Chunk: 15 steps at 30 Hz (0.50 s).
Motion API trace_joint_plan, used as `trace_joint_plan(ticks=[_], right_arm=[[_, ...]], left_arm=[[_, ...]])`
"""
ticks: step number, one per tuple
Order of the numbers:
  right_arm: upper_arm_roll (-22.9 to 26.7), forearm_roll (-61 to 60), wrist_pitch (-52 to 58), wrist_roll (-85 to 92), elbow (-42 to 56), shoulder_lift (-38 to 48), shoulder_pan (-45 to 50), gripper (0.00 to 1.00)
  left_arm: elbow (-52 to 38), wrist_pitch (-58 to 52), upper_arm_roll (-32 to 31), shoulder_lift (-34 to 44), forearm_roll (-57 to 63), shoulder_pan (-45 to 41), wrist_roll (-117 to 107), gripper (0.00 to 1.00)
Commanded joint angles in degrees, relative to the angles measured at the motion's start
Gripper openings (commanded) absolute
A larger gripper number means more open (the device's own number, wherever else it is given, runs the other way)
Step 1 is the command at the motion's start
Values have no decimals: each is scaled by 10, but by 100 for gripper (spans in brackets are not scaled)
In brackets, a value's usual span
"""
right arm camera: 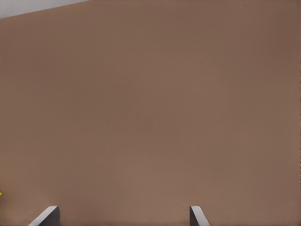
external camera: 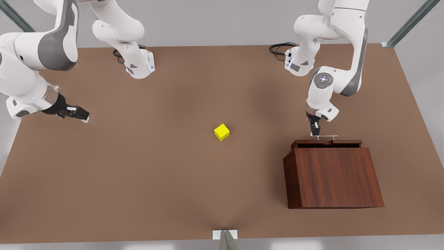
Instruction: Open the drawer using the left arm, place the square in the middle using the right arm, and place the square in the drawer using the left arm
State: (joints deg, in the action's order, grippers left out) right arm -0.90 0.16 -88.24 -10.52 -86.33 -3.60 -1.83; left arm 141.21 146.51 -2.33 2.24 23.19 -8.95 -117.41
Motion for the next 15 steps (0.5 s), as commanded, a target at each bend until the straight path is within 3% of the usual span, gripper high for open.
trace_joint_plan(ticks=[1, 8, 15], right_arm=[[-2, -2, 6, 70, 0, -2, 17, 100], [-2, 1, 5, 68, 43, -36, 17, 100], [-2, -2, 5, 67, 55, -48, 17, 100]], left_arm=[[1, -3, 2, 0, -3, 17, 127, 100], [-1, -20, 19, 15, -3, 26, 169, 100], [0, 21, 20, -17, -5, 55, 192, 100]])
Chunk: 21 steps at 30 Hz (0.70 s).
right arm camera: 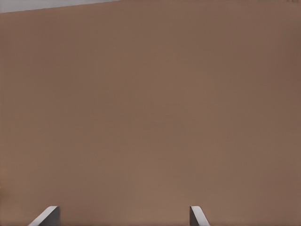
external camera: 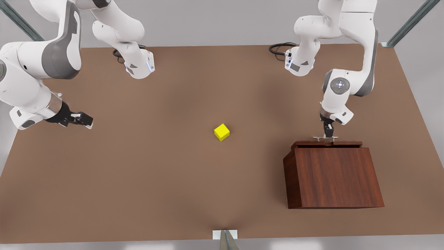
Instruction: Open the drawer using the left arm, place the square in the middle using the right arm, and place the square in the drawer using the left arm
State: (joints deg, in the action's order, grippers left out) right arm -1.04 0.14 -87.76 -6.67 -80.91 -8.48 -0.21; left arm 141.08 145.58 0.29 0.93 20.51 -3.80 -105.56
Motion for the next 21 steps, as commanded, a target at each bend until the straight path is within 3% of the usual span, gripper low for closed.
trace_joint_plan(ticks=[1, 21], right_arm=[[0, -1, 0, 28, 0, 0, 1, 100], [-1, -4, 1, 29, 0, 0, 2, 100]], left_arm=[[2, 37, -7, -4, 22, 7, 74, 100], [0, -49, -44, 10, -63, 9, 75, 100]])
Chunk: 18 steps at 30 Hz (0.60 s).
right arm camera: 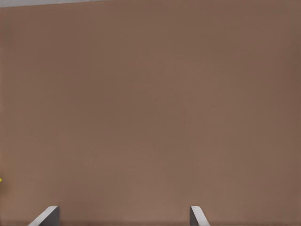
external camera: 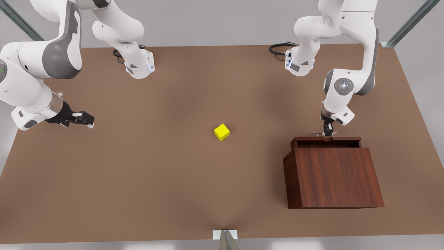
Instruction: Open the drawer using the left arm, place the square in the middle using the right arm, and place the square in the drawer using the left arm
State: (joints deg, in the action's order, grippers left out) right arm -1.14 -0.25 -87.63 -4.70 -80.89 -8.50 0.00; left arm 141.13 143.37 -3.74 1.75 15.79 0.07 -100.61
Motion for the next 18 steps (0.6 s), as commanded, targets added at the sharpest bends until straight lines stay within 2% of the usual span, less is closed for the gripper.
trace_joint_plan(ticks=[1, 18], right_arm=[[0, -1, 0, 9, 0, 1, 0, 100], [-1, -1, 1, 9, 1, 1, 0, 100]], left_arm=[[-1, -27, -4, 1, -18, -30, 25, 100], [-5, -89, -33, 22, -56, -30, 25, 100]])
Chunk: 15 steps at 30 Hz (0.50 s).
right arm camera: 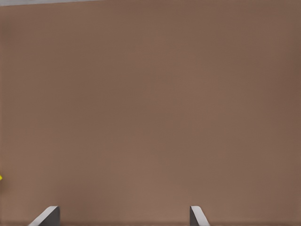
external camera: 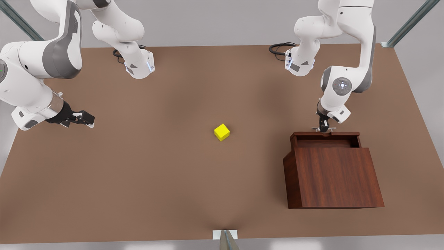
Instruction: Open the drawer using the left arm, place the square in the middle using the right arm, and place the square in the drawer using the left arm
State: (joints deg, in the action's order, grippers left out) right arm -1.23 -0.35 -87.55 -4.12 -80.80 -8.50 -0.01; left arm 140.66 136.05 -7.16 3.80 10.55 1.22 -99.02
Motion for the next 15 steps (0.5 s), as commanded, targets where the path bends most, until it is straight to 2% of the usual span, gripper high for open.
trace_joint_plan(ticks=[1, 9, 11, 12, 13, 15], right_arm=[[0, 0, 0, 3, 0, 1, 0, 100], [-1, 0, 0, 4, 0, 1, 0, 100], [-1, 0, 0, 4, 0, 1, 0, 100], [-1, 0, -1, 3, 0, 1, 0, 100], [-1, 0, 0, 4, 0, 1, 0, 100], [-1, 0, 0, 4, 0, 1, 0, 100]], left_arm=[[-1, -23, -2, 2, -4, -41, 9, 100], [-6, -40, -10, 7, -9, -41, 9, 100], [-36, -89, -24, 16, -14, -42, 11, 100], [-70, -111, -29, 16, -16, -41, 37, 100], [-67, -137, -27, 26, -17, -41, 174, 100], [-64, -140, -20, 26, -17, -40, 281, 100]])
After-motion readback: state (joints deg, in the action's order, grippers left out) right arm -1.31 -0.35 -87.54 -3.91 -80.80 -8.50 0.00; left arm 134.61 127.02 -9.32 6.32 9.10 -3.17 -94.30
